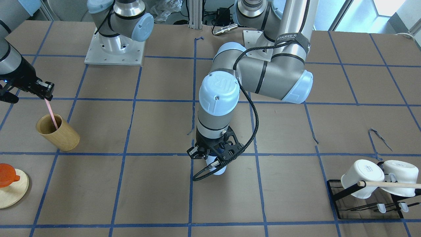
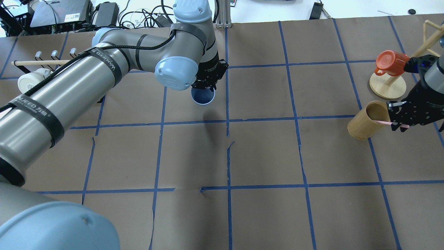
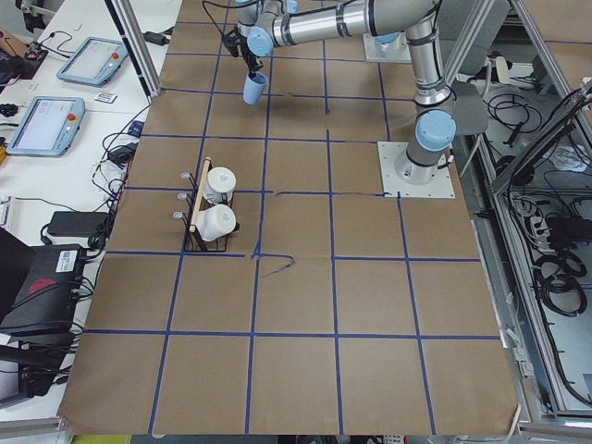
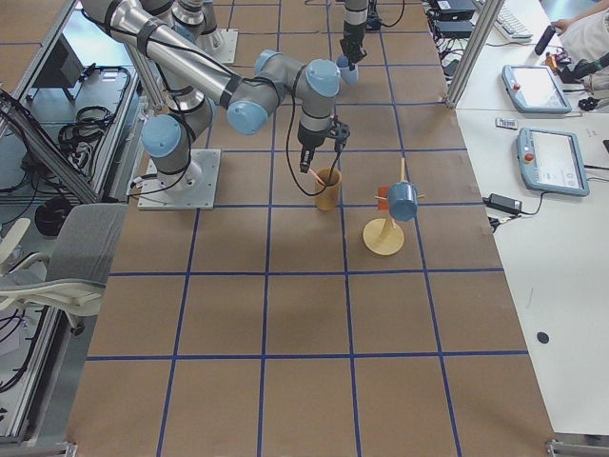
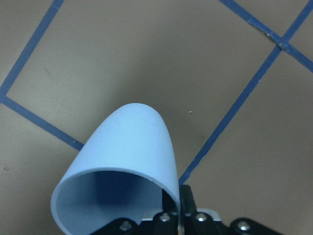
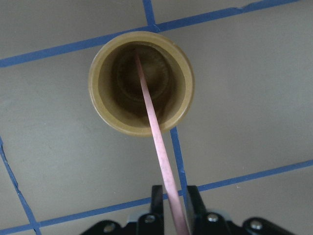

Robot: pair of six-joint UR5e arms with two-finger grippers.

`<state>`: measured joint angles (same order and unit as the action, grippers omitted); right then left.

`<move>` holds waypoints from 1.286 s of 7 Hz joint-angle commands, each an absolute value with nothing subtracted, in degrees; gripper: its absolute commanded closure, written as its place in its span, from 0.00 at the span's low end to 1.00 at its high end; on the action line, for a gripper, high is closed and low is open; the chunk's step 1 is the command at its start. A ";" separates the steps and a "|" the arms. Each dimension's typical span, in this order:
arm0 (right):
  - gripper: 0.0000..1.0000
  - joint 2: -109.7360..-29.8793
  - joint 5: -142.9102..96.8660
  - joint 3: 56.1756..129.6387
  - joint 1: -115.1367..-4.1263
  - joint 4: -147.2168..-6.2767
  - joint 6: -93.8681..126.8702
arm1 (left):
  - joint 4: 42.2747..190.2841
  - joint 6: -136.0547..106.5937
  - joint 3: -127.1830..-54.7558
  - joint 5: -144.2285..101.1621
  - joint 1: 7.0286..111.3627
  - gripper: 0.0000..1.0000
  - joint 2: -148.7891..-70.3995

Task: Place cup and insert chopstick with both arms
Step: 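Carry the blue cup to center with left gripper while right grasps chopstick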

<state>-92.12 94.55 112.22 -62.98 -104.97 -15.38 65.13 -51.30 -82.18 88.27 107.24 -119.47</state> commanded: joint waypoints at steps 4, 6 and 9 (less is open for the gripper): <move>0.98 -92.90 93.78 106.90 -63.10 -99.34 -17.05 | 68.44 -51.42 -78.49 84.37 110.74 1.00 -121.46; 0.98 -92.90 92.21 102.85 -63.63 -94.06 -16.79 | 68.47 -51.59 -78.49 82.11 110.74 1.00 -122.51; 1.00 -93.08 90.18 95.32 -64.68 -86.79 -16.70 | 68.38 -51.24 -78.22 79.54 110.57 0.84 -123.22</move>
